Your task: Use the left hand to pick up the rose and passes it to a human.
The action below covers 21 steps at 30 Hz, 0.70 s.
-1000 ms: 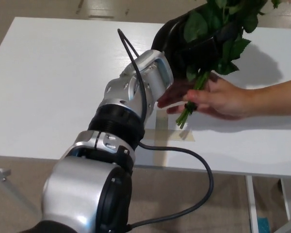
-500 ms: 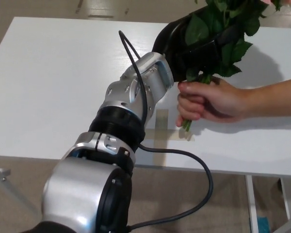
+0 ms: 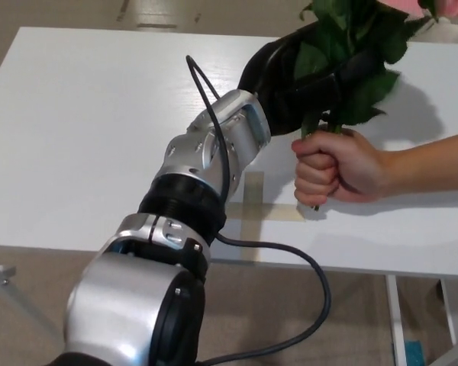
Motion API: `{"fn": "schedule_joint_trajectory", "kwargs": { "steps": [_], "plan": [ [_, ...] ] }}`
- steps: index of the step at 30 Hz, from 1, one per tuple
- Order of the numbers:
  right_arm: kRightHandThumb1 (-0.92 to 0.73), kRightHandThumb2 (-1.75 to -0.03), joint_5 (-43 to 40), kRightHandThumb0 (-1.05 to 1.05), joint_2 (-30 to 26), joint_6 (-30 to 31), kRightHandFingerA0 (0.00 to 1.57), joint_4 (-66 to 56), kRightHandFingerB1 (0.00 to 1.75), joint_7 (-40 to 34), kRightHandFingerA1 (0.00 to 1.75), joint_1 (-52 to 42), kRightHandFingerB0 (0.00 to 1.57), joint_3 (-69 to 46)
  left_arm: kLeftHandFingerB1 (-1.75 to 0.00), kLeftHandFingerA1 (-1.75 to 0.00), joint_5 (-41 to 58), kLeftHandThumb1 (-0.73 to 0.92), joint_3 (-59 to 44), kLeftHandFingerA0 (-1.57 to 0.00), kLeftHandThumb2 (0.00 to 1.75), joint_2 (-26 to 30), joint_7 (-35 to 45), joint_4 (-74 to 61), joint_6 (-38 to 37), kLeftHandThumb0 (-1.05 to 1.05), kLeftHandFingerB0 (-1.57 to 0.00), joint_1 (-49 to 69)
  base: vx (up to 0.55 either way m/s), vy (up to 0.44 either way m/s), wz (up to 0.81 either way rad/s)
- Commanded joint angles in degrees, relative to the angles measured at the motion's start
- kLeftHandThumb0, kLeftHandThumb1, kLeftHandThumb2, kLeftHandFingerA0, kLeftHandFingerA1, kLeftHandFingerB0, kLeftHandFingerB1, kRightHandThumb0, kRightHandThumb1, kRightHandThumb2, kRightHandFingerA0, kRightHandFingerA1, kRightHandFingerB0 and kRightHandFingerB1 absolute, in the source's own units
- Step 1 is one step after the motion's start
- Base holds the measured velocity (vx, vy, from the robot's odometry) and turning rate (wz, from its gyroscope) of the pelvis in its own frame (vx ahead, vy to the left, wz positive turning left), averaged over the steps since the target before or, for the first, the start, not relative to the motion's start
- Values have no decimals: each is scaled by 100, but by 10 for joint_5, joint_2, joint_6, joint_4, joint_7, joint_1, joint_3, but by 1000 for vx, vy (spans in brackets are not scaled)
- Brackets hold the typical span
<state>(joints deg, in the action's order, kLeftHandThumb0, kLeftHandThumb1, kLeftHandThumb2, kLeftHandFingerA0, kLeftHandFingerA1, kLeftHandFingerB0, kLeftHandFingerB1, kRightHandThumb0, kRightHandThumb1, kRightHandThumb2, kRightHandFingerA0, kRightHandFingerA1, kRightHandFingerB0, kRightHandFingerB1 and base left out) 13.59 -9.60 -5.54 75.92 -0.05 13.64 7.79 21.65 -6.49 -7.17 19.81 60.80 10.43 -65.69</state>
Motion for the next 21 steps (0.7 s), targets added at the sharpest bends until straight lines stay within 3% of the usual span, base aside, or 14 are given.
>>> {"fn": "schedule_joint_trajectory", "kwargs": {
  "steps": [1,12,21],
  "plan": [
    [-65,-59,5,-38,2,1,74,1,43,-3,48,-9,60,1,0,0,-41,44,45,0,54,8,92,1,48,-71,0,3,0,0,0],
    [-65,-59,6,-38,0,1,74,1,43,-2,48,-9,60,0,0,0,-90,49,117,0,56,72,147,-22,39,-77,0,16,0,0,0],
    [-65,-59,5,-38,-6,2,74,2,43,-1,49,-18,59,-9,0,0,-121,53,140,0,57,179,235,-21,41,-76,0,-4,0,0,0]
  ]
}}
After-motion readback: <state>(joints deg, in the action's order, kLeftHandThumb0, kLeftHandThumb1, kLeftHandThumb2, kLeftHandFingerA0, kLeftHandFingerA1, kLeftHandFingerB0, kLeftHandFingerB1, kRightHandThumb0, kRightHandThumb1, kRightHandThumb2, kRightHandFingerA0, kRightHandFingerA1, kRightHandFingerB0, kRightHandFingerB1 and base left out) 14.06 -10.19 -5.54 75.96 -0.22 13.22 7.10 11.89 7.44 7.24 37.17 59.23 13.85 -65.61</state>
